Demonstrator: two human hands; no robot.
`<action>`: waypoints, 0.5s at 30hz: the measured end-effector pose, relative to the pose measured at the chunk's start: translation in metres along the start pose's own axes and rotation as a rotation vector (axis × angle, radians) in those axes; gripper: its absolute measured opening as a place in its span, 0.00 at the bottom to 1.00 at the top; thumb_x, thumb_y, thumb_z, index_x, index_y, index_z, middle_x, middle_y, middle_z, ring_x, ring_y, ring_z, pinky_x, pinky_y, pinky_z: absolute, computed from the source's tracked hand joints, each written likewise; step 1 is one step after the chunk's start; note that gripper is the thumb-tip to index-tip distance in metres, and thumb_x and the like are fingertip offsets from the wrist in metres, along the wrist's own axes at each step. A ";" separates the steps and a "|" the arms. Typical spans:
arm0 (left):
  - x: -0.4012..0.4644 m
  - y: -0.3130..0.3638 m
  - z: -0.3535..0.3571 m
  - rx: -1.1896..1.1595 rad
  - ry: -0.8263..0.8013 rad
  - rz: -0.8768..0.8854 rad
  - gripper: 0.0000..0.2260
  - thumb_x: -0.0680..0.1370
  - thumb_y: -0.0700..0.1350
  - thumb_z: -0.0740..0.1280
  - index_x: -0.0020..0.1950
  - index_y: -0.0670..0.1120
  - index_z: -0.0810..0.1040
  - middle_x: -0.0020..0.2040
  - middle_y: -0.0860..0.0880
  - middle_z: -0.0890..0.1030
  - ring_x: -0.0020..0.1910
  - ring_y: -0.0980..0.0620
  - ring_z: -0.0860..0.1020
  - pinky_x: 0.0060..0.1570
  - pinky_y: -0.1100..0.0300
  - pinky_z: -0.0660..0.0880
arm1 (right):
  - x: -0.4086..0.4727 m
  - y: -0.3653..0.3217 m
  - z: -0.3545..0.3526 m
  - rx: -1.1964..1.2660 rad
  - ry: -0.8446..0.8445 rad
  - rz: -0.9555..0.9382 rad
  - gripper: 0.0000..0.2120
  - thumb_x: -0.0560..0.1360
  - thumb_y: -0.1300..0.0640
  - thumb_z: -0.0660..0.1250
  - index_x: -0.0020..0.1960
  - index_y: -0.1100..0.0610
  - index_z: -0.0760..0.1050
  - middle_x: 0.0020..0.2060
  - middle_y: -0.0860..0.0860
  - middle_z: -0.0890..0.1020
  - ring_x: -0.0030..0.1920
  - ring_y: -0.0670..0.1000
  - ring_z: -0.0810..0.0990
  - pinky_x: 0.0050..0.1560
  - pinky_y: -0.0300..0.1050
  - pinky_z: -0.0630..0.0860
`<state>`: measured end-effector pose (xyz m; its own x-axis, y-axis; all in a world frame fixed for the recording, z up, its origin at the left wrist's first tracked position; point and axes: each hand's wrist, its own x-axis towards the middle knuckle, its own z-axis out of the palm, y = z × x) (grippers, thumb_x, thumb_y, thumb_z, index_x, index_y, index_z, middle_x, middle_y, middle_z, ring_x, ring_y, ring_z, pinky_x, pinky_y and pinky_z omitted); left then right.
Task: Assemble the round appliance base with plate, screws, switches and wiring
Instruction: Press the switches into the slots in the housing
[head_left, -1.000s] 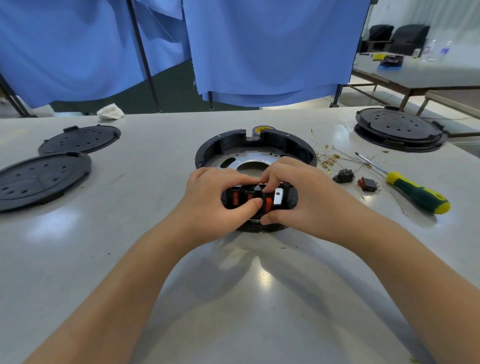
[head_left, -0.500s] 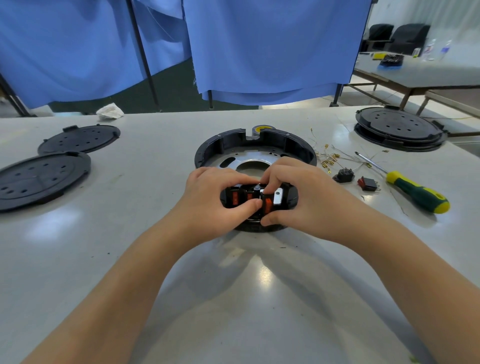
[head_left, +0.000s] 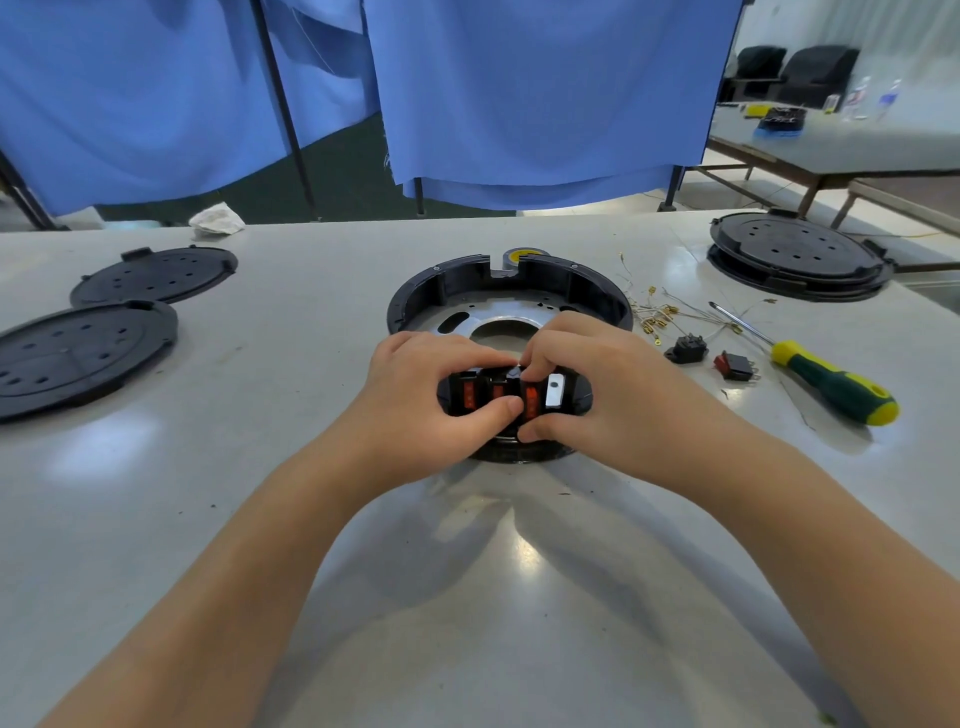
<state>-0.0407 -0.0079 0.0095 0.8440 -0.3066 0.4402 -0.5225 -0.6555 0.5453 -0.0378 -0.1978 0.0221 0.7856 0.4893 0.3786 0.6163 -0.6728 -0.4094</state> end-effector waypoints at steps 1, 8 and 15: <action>0.000 0.000 0.000 0.001 0.000 0.000 0.14 0.71 0.56 0.67 0.56 0.60 0.82 0.48 0.61 0.83 0.54 0.61 0.77 0.66 0.47 0.63 | 0.000 0.001 0.000 0.005 0.000 0.004 0.14 0.66 0.51 0.77 0.47 0.51 0.75 0.50 0.44 0.75 0.49 0.46 0.74 0.51 0.47 0.74; 0.001 0.000 0.000 -0.007 0.005 0.009 0.15 0.71 0.56 0.68 0.56 0.58 0.83 0.47 0.61 0.83 0.52 0.61 0.77 0.66 0.47 0.64 | 0.000 0.002 0.001 0.001 0.015 0.005 0.16 0.64 0.50 0.77 0.47 0.50 0.74 0.48 0.44 0.76 0.49 0.45 0.74 0.50 0.45 0.73; 0.001 -0.003 0.002 0.005 0.040 0.016 0.16 0.67 0.56 0.70 0.54 0.58 0.83 0.47 0.59 0.83 0.51 0.62 0.75 0.65 0.49 0.64 | 0.001 0.007 0.002 0.038 -0.011 0.133 0.23 0.63 0.45 0.77 0.52 0.46 0.69 0.46 0.40 0.75 0.48 0.41 0.73 0.47 0.34 0.70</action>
<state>-0.0385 -0.0076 0.0068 0.8298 -0.2898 0.4769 -0.5355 -0.6542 0.5341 -0.0326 -0.2011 0.0180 0.8611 0.4030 0.3099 0.5078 -0.7105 -0.4871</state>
